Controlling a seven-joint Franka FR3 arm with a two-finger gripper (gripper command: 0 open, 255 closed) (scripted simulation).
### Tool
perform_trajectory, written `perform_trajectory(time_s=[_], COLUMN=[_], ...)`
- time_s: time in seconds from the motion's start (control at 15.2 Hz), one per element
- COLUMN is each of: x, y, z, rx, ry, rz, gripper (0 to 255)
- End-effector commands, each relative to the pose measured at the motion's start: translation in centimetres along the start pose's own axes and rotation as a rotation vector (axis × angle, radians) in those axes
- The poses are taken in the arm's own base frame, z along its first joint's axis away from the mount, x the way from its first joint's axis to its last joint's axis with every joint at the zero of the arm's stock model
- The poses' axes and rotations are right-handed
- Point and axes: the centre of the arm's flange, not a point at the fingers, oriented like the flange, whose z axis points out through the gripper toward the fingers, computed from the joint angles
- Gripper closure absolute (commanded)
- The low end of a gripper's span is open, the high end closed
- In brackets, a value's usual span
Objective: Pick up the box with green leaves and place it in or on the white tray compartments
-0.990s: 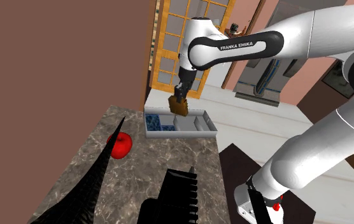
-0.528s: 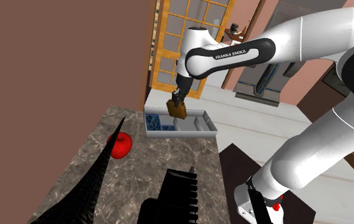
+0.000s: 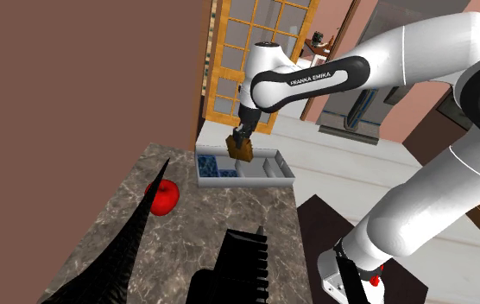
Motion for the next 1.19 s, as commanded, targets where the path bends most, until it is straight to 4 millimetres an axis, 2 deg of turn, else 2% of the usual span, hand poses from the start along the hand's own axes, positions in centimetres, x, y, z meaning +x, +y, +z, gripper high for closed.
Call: perform_trajectory(time_s=[0.0,0.07,0.13,0.46,0.73,1.12], x=[-0.2,-0.2,-0.3,-0.2,-0.1,-0.1], y=[-0.1,-0.1,-0.1,-0.1,-0.1,-0.1], z=[0.6,0.6,0.6,0.7,-4.3,-4.4], rx=[0.003,0.003,0.003,0.003,0.003,0.003], ry=[-0.014,-0.014,-0.014,-0.014,-0.014,-0.014], rz=[0.000,0.000,0.000,0.000,0.000,0.000], gripper=[255,255,0,0,0,0])
